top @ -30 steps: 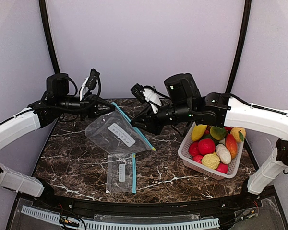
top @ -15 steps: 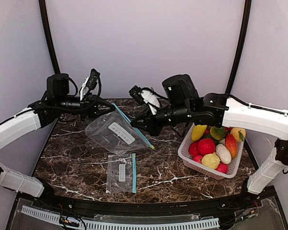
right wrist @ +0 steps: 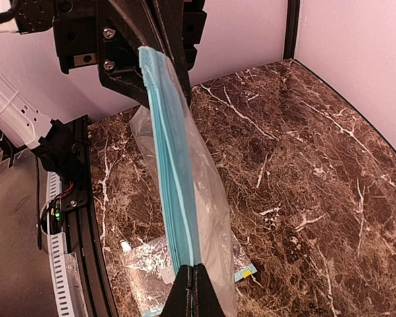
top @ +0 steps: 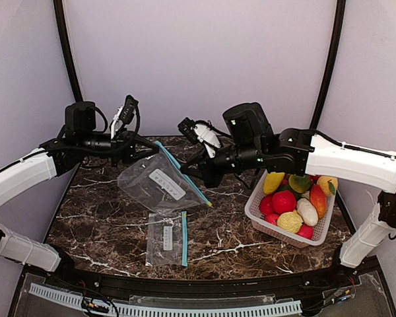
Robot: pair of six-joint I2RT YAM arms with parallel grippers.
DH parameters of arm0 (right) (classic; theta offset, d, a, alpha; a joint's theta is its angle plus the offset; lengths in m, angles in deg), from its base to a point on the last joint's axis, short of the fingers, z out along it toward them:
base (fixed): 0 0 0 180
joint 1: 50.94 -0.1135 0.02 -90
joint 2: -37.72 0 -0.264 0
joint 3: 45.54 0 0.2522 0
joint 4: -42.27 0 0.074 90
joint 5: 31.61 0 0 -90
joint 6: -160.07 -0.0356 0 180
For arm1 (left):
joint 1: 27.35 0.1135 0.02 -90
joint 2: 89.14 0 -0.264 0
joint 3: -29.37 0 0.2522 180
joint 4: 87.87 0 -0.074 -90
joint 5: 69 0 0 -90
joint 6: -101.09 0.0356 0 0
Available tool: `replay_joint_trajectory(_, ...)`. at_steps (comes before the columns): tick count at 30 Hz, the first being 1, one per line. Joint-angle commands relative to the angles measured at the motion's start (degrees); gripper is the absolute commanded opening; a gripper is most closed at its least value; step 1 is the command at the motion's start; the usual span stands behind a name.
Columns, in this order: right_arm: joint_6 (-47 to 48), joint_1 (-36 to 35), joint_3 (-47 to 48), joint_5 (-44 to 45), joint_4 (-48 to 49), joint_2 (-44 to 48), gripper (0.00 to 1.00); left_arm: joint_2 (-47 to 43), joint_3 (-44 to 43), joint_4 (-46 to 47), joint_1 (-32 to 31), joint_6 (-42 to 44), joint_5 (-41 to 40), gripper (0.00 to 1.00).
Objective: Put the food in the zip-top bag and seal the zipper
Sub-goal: Pass from the left arm to the right
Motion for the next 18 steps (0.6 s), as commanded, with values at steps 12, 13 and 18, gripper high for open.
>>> replay_joint_trajectory(12, -10.3, 5.1, -0.6, 16.2, -4.5, 2.4, 0.00, -3.9, -0.8, -4.9, -0.4, 1.8, -23.2, 0.77)
replay_joint_trajectory(13, -11.2, 5.4, -0.8, 17.9, -5.1, 2.9, 0.00, -3.8, -0.8, -4.8, -0.4, 1.1, -24.8, 0.77)
replay_joint_trajectory(18, -13.1, 5.5, -0.5, 19.8, -5.2, 4.1, 0.00, -2.2, -1.0, -3.7, -0.4, -4.9, -25.9, 0.77)
